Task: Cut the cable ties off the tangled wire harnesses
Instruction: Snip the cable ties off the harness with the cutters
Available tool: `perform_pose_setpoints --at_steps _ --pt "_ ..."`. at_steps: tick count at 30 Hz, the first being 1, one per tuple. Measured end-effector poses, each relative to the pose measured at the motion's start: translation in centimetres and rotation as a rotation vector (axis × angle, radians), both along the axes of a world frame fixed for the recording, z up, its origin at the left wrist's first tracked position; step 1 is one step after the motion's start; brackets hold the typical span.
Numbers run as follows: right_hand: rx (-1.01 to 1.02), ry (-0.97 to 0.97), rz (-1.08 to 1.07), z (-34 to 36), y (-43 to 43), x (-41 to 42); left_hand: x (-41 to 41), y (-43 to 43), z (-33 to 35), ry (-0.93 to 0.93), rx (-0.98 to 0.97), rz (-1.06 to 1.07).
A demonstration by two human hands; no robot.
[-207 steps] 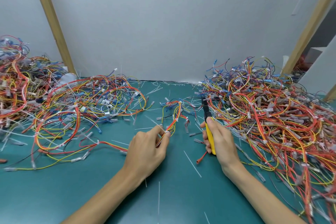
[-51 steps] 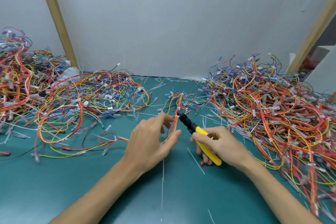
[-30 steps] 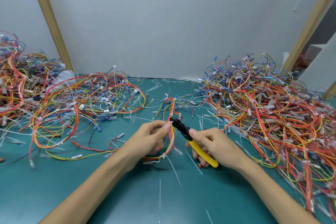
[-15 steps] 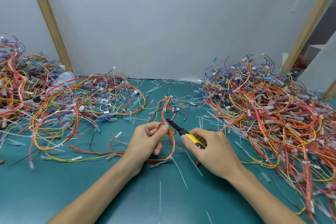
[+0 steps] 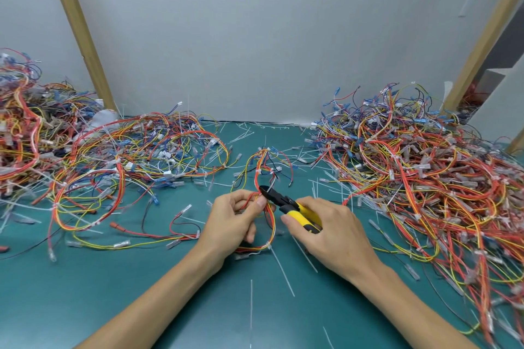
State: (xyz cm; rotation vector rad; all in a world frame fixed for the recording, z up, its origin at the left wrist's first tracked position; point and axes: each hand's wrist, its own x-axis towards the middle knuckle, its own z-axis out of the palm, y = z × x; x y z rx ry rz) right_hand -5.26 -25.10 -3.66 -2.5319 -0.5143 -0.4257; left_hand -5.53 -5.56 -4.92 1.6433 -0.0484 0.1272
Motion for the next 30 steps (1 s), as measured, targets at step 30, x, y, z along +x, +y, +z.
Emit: perform_pose_setpoints --at_steps 30 --pt "-0.095 -0.001 -0.015 0.32 -0.11 -0.16 -0.08 0.23 -0.04 0.015 -0.006 -0.038"
